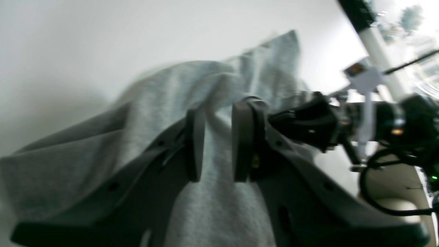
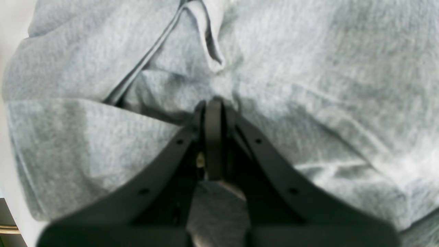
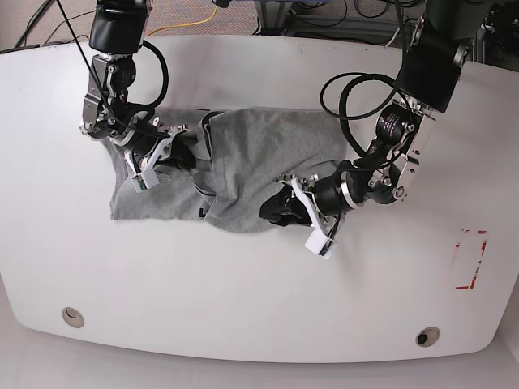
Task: Layout the t-shirt on the table in an organized manner, then fold the t-shirt properly
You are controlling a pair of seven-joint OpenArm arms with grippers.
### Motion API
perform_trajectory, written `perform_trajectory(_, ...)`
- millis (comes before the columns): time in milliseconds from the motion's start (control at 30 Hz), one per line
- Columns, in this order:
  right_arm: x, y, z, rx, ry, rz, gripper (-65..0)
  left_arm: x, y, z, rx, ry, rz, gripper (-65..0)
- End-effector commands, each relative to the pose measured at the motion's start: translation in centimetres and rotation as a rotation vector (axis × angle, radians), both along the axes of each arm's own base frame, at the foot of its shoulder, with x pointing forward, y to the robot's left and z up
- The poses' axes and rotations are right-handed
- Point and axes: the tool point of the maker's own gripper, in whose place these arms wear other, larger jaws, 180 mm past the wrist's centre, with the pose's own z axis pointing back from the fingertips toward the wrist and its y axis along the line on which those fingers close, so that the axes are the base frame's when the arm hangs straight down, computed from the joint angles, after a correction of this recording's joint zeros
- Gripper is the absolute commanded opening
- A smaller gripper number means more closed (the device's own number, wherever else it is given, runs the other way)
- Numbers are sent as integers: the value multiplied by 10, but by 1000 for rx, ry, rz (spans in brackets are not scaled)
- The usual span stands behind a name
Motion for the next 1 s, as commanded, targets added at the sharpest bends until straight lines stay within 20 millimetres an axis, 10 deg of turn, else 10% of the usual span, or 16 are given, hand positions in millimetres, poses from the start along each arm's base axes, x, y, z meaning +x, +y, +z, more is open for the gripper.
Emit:
perform_trajectory(0, -42, -17, -40, -168, 214, 60, -631, 7, 11, 11, -8, -29, 24, -535)
perform_trajectory(833, -21, -18, -18, -183, 132, 60, -626, -27, 55, -106, 257, 148, -8, -535)
perform_trajectory(967, -12, -21, -3, -209, 90, 68, -537, -29, 60, -115, 284, 165, -4, -535)
